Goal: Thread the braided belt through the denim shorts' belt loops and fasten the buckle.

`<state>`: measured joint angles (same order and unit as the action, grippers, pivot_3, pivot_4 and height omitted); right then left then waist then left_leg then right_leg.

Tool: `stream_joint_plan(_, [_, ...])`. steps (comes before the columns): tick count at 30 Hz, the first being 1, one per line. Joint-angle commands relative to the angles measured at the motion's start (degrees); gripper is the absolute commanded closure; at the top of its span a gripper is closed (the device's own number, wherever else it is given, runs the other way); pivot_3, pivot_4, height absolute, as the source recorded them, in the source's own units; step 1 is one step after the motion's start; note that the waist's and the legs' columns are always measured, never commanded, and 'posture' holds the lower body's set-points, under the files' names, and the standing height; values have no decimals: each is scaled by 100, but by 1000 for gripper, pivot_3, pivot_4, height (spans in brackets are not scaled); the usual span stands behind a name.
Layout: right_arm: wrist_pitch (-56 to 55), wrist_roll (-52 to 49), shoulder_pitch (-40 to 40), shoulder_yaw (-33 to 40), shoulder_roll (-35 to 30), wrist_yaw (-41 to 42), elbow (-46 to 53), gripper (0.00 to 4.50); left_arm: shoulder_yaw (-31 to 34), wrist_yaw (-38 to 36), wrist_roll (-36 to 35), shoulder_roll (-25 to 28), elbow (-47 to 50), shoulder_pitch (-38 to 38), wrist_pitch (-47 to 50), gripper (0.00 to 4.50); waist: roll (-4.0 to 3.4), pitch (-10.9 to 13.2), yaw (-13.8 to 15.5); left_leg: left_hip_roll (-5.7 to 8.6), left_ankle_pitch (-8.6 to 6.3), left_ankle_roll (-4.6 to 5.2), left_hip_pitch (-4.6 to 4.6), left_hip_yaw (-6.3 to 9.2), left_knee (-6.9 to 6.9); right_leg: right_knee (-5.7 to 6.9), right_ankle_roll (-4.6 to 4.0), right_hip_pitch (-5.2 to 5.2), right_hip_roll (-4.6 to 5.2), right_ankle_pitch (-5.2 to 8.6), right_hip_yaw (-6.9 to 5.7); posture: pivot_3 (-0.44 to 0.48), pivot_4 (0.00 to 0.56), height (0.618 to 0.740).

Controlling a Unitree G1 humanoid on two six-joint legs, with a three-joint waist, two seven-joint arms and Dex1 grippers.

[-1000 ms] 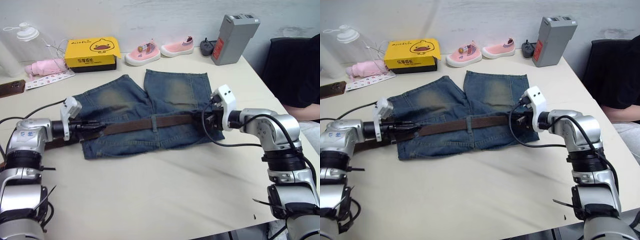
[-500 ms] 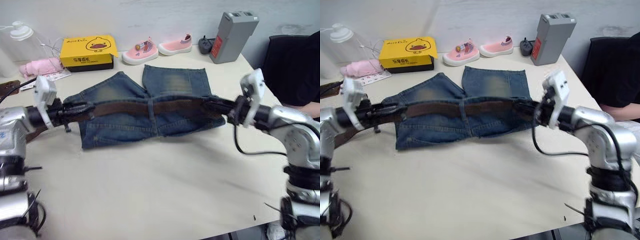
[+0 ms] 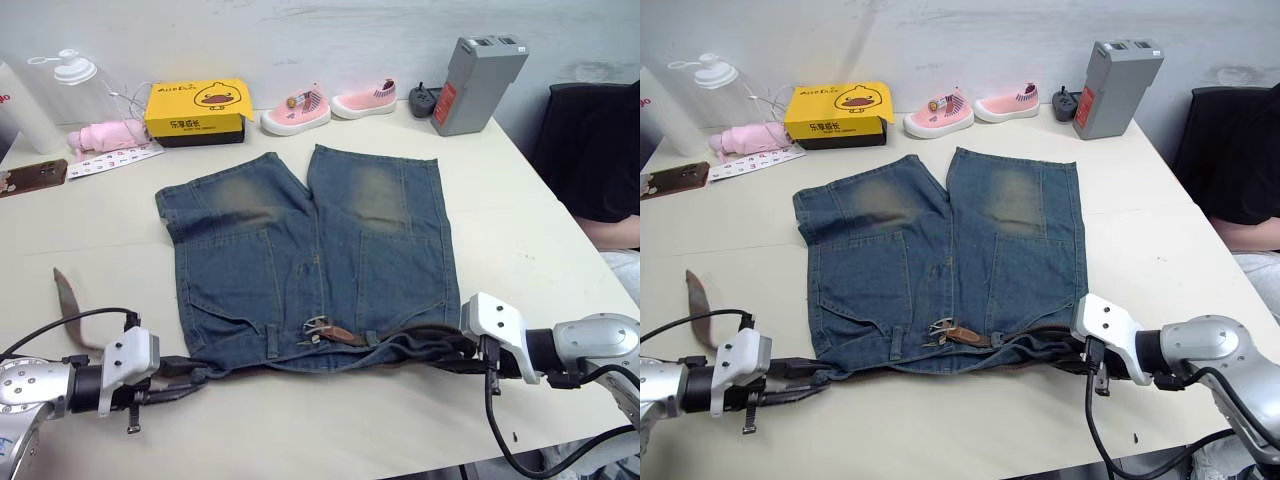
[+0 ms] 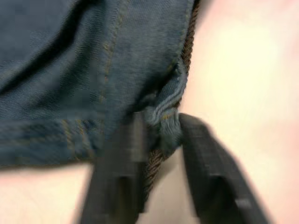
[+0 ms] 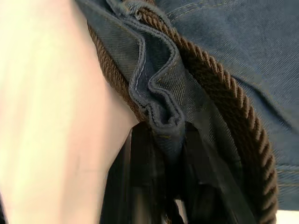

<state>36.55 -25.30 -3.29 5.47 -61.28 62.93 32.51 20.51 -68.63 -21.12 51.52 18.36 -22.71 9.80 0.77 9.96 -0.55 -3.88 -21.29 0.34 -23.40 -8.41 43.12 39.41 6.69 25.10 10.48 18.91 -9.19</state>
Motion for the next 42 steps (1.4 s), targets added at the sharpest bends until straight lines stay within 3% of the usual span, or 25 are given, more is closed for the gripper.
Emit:
stream_joint_plan(1, [-228, -121, -98, 373, -223, 345, 34, 1566, 278, -101, 60, 200, -116, -306, 173, 1229, -8, 4, 8, 2, 0, 0, 0, -1, 0, 0, -2, 2, -2, 1, -1, 0, 150, 670])
stream_joint_plan(4, [-86, -643, -100, 816, -333, 758, 110, 115, 534, -314, -324, 374, -103, -334, 523, 0, -13, 6, 0, -1, 1, -2, 5, -6, -1, 4, -4, 2, -4, 2, 2, 0, 150, 670])
stream_joint_plan(6, [18, -945, -57, 1046, -415, 985, 126, 51, 641, -408, -462, 491, -137, -285, 680, 0, -15, 7, 7, -5, 2, -4, 6, -4, -1, 6, -6, 3, -6, 3, 1, 0, 150, 670])
stream_joint_plan(8, [333, -1401, 821, 975, -296, 770, -162, 51, 808, -450, -1052, 686, -250, 279, 1227, 0, -15, 11, 2, -20, 1, -4, 9, -3, -1, 7, -9, 2, -6, 5, 2, 0, 150, 670])
stream_joint_plan(12, [801, -1502, 2258, 355, 62, 331, -684, 51, 746, -423, -1727, 843, -574, 1396, 1979, 0, -12, 20, 22, -35, 2, -6, -8, -3, 7, 6, -20, 18, -6, -9, 1, 0, 150, 670])
stream_joint_plan(14, [1073, -1031, 3186, -295, 599, -345, -1187, 51, 452, -102, -1886, 762, -865, 2346, 2309, 0, -13, 14, 20, -31, 1, -7, -5, -3, -2, 6, -24, 15, -6, -7, -1, 0, 150, 670])
stream_joint_plan(17, [1360, 9, 4021, -1310, 1294, -1283, -2172, 51, -324, 555, -1366, 366, -1495, 3449, 2449, 0, -14, 12, 8, 4, 9, -8, -27, -17, 4, 22, -23, 38, -7, -7, 0, 0, 150, 670])
stream_joint_plan(23, [1575, 721, 3854, -2284, 1563, -1510, -2539, 51, -1497, 710, -212, 81, -1888, 3497, 1732, 0, -7, 7, 12, 19, 6, 7, -116, -58, 2, 40, -15, 109, -9, -10, -23, 0, 150, 670])
stream_joint_plan(24, [1656, 785, 3801, -2392, 1579, -1528, -2517, 537, -1624, 700, -72, 89, -1928, 3433, 1662, 0, 2, 1, 14, 18, 6, 7, -131, -60, 2, 40, -15, 126, -9, -11, -24, 0, 150, 670])
stream_joint_plan(25, [1731, 805, 3759, -2442, 1606, -1530, -2491, 764, -1716, 688, 41, 94, -1965, 3386, 1583, 256, 7, -9, 15, 18, 6, 7, -135, -58, 4, 42, -14, 129, -9, -11, -26, 0, 150, 670])
stream_joint_plan(27, [1797, 900, 3678, -2504, 1689, -1622, -2456, 1735, -1952, 812, 485, 100, -2165, 3341, 1205, 812, 11, -15, 12, 17, 6, 6, -125, -62, 5, 41, -14, 120, -8, -11, -27, 0, 150, 670])
stream_joint_plan(33, [1729, 1428, 3590, -2671, 1991, -2110, -2647, 4245, -2448, 1191, 1478, 48, -2688, 3402, 374, 3161, -5, -118, -44, 5, 4, 1, -4, -51, 4, 18, -10, 27, 0, -8, -8, 0, 150, 670])
stream_joint_plan(34, [1669, 1541, 3654, -2673, 2085, -2233, -2806, 4500, -2504, 1270, 1596, 17, -2795, 3465, 277, 3468, -20, -146, -49, 5, 2, 1, 12, -46, 4, 19, -10, 13, 4, -8, -5, 0, 150, 670])
stream_joint_plan(35, [1605, 1640, 3728, -2673, 2170, -2326, -2955, 4500, -2547, 1346, 1680, -22, -2908, 3544, 201, 3920, -28, -168, -56, 4, 2, 1, 22, -44, 4, 20, -10, 3, 5, -8, -5, 0, 150, 670])
stream_joint_plan(42, [702, 2198, 4508, -2404, 2897, -3173, -4490, 4500, -2973, 2446, 2770, -417, -4568, 4850, -752, 3920, -84, -240, -57, -11, 15, -6, 71, -21, 7, 48, -17, -44, 10, -12, -5, 0, 150, 670])
